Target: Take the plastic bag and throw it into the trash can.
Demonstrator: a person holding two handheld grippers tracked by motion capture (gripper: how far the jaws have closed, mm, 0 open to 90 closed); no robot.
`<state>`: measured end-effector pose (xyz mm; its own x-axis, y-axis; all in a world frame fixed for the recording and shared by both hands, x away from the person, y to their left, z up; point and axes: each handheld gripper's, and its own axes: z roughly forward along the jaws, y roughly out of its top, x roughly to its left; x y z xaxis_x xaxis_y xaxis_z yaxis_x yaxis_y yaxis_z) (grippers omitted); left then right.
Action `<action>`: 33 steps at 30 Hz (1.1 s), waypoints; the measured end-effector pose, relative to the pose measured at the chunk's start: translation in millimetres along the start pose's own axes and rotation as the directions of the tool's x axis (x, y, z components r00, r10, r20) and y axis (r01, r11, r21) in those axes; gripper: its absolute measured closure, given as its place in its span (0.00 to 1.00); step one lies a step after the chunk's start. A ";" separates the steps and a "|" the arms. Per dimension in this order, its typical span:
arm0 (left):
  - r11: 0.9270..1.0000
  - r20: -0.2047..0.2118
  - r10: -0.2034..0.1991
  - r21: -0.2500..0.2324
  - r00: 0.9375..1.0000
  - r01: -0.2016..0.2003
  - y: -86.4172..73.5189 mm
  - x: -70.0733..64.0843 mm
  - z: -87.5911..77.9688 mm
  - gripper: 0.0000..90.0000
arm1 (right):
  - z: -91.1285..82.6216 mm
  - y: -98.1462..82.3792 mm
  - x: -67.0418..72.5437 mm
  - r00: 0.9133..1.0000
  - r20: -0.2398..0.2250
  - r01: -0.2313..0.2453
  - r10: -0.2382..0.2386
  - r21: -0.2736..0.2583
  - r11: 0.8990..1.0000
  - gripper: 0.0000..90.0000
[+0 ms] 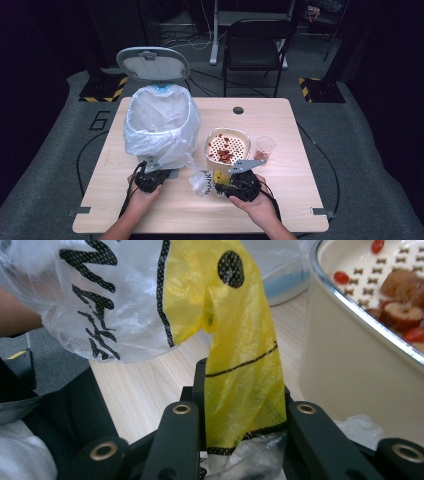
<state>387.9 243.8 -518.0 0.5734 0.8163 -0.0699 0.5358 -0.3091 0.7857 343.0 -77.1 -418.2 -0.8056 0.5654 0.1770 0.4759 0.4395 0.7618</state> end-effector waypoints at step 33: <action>0.999 0.004 0.041 0.023 0.999 -0.041 0.8 3.2 -0.8 1.00 | -54.7 123.5 -13.3 0.994 -0.010 0.111 -0.111 -0.042 0.993 0.84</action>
<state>389.7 246.6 -517.1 0.5972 0.8011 -0.0404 0.5261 -0.3532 0.7736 393.1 -68.5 -292.4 -0.8570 0.5061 0.0975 0.3687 0.4697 0.8021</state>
